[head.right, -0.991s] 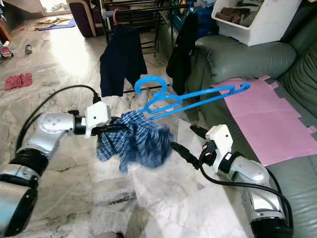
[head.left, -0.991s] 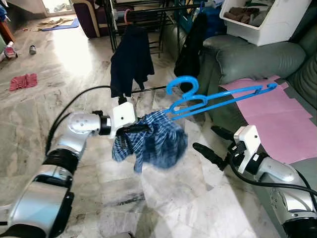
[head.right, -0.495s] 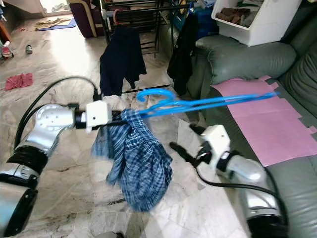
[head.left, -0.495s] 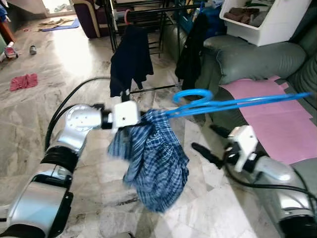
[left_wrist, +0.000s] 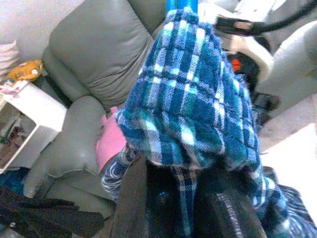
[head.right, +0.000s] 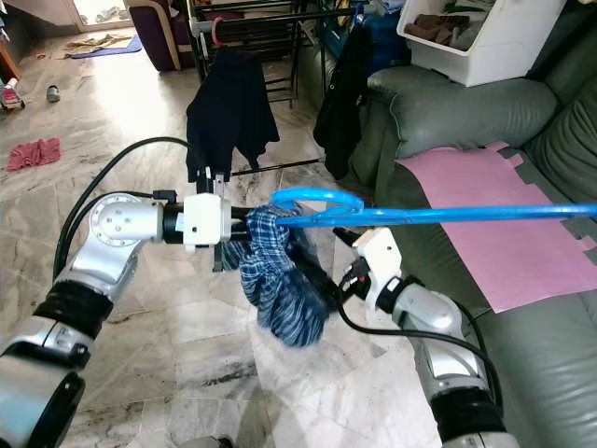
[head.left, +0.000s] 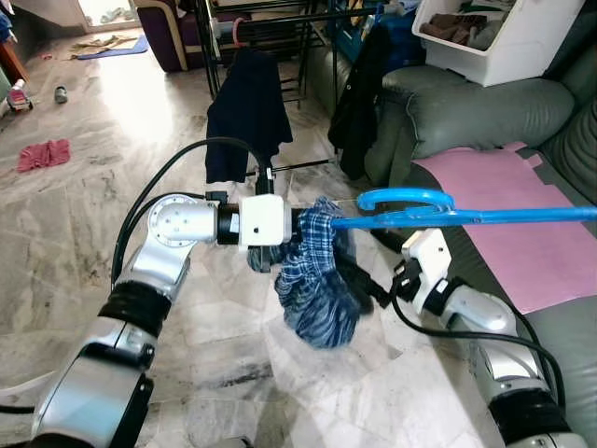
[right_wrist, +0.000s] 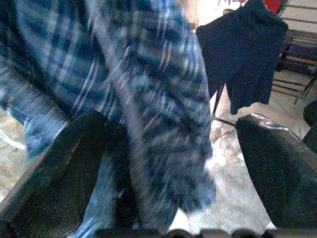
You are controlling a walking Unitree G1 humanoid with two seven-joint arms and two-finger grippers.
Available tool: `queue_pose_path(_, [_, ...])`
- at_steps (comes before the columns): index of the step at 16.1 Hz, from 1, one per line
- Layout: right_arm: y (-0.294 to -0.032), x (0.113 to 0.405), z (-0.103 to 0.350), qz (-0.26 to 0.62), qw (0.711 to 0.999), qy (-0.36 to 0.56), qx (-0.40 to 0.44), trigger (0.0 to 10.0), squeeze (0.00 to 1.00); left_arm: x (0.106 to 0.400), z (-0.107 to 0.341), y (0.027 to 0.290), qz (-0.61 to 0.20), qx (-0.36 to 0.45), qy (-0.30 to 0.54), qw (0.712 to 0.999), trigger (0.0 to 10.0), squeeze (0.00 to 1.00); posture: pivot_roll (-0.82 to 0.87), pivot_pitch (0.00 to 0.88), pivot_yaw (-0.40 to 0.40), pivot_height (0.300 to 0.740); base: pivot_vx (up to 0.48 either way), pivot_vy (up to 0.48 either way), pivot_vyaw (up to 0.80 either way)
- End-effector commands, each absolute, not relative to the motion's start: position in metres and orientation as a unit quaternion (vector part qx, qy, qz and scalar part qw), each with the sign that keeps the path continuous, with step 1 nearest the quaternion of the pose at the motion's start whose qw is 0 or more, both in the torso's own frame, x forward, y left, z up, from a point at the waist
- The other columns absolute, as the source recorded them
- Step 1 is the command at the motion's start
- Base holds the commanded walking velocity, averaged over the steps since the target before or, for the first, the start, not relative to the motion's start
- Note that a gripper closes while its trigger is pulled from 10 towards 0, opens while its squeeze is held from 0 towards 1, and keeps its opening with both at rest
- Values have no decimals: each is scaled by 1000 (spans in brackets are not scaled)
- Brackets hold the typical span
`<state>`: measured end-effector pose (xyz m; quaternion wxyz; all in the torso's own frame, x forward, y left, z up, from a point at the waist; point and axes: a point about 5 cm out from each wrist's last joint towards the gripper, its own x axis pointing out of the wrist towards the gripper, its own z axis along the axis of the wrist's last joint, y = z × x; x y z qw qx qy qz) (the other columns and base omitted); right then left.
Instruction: Hang hanger
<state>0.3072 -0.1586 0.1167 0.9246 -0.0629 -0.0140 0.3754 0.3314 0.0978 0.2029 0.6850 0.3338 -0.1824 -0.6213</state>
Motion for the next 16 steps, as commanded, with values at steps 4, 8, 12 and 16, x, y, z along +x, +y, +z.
queue_pose_path(4, [-158,314,104,352,934,20,-66,10000,0,319,218,74,-635,300,-231,674,0,0,-15,82,17,740,0,0,0])
queue_pose_path(8, [-170,304,60,306,939,149,-59,3961,0,326,276,66,-591,216,-296,719,0,0,-8,88,5,740,0,0,0])
queue_pose_path(12, [-201,283,36,263,936,227,-58,0,0,348,294,96,-521,219,-292,771,0,0,-13,95,0,740,0,0,0])
queue_pose_path(16, [-240,275,39,194,951,235,-55,0,0,357,288,125,-485,242,-260,799,0,0,-33,104,6,740,0,0,0])
